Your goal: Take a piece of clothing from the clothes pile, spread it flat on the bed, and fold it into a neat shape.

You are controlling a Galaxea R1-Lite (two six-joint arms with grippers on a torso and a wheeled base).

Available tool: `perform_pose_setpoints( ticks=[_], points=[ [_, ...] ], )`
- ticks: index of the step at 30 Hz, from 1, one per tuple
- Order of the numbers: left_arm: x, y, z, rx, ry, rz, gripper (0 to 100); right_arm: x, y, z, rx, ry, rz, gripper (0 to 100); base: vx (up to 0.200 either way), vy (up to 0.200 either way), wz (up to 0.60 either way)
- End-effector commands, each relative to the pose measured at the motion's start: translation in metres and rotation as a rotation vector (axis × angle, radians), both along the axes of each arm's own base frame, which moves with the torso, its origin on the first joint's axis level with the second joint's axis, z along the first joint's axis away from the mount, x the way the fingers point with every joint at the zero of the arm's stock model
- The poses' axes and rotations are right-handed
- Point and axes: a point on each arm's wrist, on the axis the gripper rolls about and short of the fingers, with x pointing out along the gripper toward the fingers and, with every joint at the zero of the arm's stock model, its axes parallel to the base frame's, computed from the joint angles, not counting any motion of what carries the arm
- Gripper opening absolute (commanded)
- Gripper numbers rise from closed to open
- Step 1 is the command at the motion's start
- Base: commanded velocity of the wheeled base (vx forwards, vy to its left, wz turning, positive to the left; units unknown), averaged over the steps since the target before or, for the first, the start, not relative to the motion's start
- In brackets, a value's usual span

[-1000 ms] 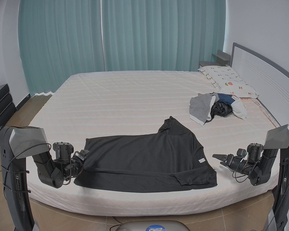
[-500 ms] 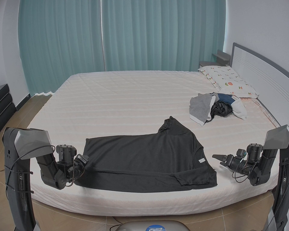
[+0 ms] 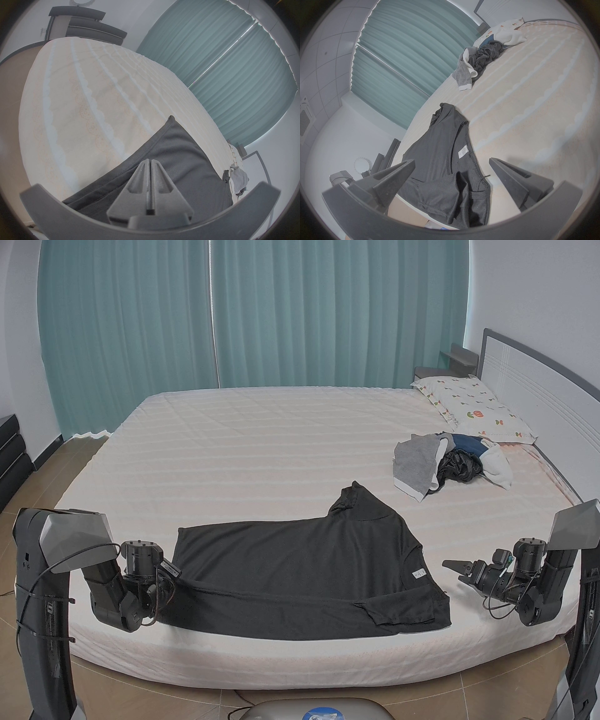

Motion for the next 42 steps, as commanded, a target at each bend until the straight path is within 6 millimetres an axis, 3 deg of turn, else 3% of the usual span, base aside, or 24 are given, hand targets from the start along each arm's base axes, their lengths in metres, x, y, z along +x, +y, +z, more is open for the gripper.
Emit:
perform_pose_setpoints(
  ticks=[1,7,14,19,42],
  points=[
    [0.0,0.001,-0.004,0.002,0.009,0.004,0,0.0,0.001,0.0,-0.001,-0.002,0.003,100,0.0,0.0,0.0],
    [0.0,0.002,-0.003,0.002,0.01,0.009,0,-0.001,0.009,0.0,-0.003,0.002,0.023,100,0.0,0.0,0.0],
    [0.0,0.002,-0.005,0.002,0.015,0.009,0,0.005,0.045,-0.003,-0.031,0.002,0.079,100,0.0,0.0,0.0],
    [0.0,0.002,-0.005,0.002,0.013,0.007,0,0.004,0.056,-0.013,-0.038,0.035,0.112,100,0.0,0.0,0.0],
    [0.0,0.002,-0.005,0.002,0.013,0.007,0,0.018,0.059,-0.023,-0.108,0.059,0.156,100,0.0,0.0,0.0]
  ],
)
